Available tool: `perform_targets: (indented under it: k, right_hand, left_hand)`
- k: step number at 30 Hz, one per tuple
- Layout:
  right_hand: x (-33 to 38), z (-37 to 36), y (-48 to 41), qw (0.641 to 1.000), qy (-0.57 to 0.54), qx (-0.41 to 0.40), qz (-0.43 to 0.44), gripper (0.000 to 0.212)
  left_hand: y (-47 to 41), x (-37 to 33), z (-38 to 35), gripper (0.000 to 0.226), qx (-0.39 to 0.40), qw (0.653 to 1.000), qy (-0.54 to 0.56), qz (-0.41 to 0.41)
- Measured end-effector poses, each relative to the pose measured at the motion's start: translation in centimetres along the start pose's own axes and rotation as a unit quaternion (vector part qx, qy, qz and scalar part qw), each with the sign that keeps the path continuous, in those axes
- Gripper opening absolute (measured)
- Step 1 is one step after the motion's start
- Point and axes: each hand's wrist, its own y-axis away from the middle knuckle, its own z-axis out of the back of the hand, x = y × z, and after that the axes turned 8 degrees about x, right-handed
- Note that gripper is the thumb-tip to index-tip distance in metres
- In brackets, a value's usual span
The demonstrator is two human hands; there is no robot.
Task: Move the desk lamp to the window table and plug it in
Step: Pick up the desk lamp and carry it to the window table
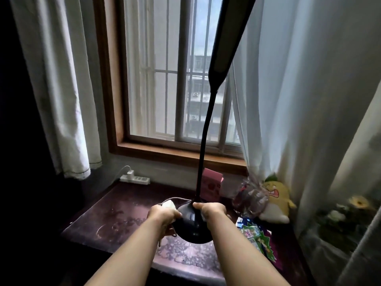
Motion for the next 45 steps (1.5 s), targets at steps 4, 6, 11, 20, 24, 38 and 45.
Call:
perform_targets:
  k: [4, 6, 11, 20, 24, 38, 45]
  right_hand:
    - [0.9, -1.2, -1.6, 1.000, 0.017, 0.000, 0.014, 0.086]
    - [1.2, -1.6, -2.6, 1.000, 0.025, -0.007, 0.013, 0.086]
    - [1.8, -4.0, -4.7, 0.999, 0.044, 0.010, 0.012, 0.090]
    - [4.9, -9.5, -8.2, 0.999, 0.040, -0.009, -0.011, 0.081]
    - [6.8, -13.5, -9.4, 0.999, 0.024, -0.026, -0.024, 0.093]
    - [10.9, -23.4, -13.9, 0.994, -0.049, -0.084, -0.058, 0.089]
    - [11.2, -24.0, -15.6, 0.990, -0.048, -0.103, -0.077, 0.091]
  left_hand:
    - [-2.5, -0.1, 0.1, 0.023, -0.017, 1.000, 0.016, 0.002]
    - [-3.5, -0.1, 0.2, 0.020, -0.023, 1.000, 0.017, 0.008]
    - [-6.6, 0.1, 1.3, 0.022, -0.036, 0.999, 0.025, 0.025]
    - [-13.6, -1.7, 5.1, 0.034, -0.018, 0.999, 0.031, 0.035]
    - [-17.1, -3.1, 7.8, 0.028, -0.002, 0.999, 0.011, 0.043]
    - [-26.8, -7.4, 15.9, 0.020, 0.108, 0.993, -0.035, 0.042]
    - [-29.6, -7.1, 16.3, 0.020, 0.136, 0.988, -0.032, 0.063]
